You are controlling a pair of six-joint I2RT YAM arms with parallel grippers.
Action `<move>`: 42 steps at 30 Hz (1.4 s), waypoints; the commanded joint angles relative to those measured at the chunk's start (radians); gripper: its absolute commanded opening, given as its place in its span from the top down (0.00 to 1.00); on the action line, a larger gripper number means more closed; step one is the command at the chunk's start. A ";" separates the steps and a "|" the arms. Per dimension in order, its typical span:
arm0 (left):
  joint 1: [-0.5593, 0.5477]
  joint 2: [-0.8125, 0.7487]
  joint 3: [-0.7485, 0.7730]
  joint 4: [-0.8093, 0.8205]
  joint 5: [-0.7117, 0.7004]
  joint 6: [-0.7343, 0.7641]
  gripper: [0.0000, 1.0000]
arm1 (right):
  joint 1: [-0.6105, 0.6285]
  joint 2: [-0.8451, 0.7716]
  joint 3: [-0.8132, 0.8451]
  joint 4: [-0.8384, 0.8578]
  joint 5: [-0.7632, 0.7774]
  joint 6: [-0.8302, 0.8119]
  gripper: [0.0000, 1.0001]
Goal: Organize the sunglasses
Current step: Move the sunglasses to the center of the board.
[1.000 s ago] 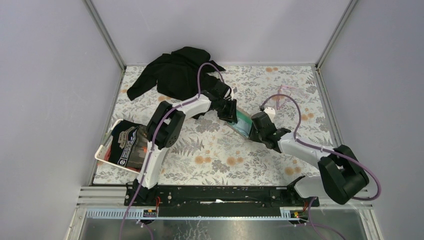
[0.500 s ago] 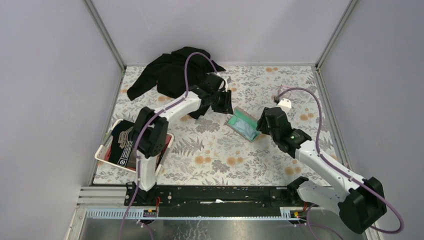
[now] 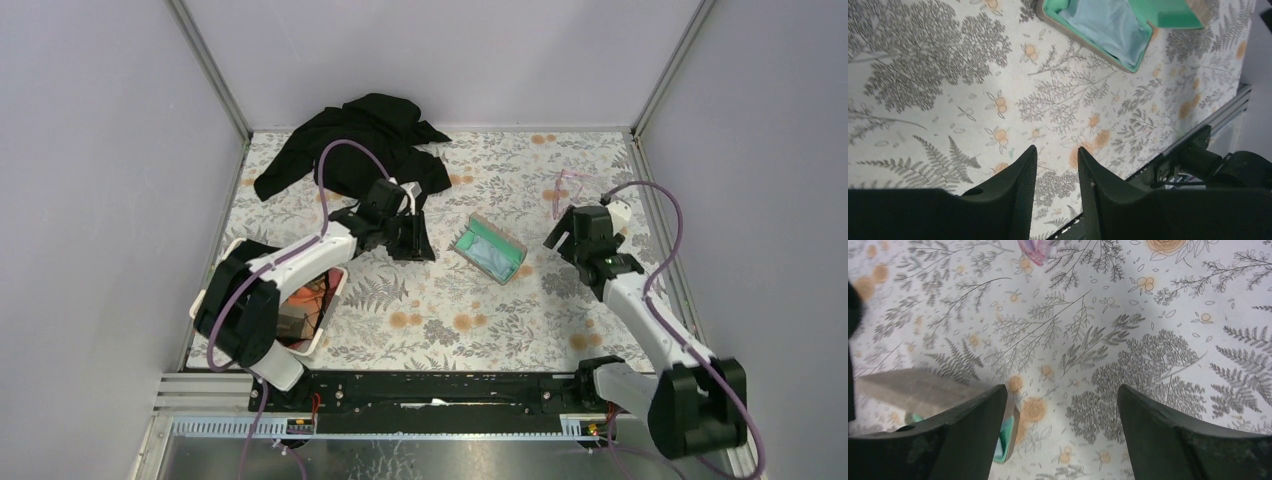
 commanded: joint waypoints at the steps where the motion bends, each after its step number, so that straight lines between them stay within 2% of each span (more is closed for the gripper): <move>1: -0.042 -0.110 -0.082 0.092 0.020 -0.085 0.60 | -0.051 0.202 0.116 0.138 -0.046 -0.019 0.08; 4: -0.098 -0.155 -0.117 0.093 -0.012 -0.118 0.60 | -0.072 0.406 0.290 0.098 -0.023 -0.063 0.01; 9: -0.140 -0.198 -0.169 0.093 -0.055 -0.146 0.60 | -0.113 0.642 0.490 0.079 -0.032 -0.099 0.00; 13: -0.141 -0.222 -0.180 0.083 -0.066 -0.138 0.60 | -0.119 0.807 0.666 -0.015 -0.014 -0.143 0.00; 20: -0.141 -0.248 -0.180 0.042 -0.118 -0.112 0.60 | -0.132 0.982 0.854 -0.101 -0.034 -0.166 0.00; 28: -0.141 -0.235 -0.191 0.043 -0.113 -0.103 0.60 | -0.146 1.080 0.939 -0.136 -0.034 -0.154 0.01; 31: -0.141 -0.229 -0.192 0.042 -0.114 -0.100 0.60 | -0.154 1.099 0.945 -0.126 -0.050 -0.151 0.08; 42: -0.141 -0.207 -0.186 0.046 -0.111 -0.098 0.60 | -0.156 1.118 0.957 -0.091 -0.077 -0.171 0.48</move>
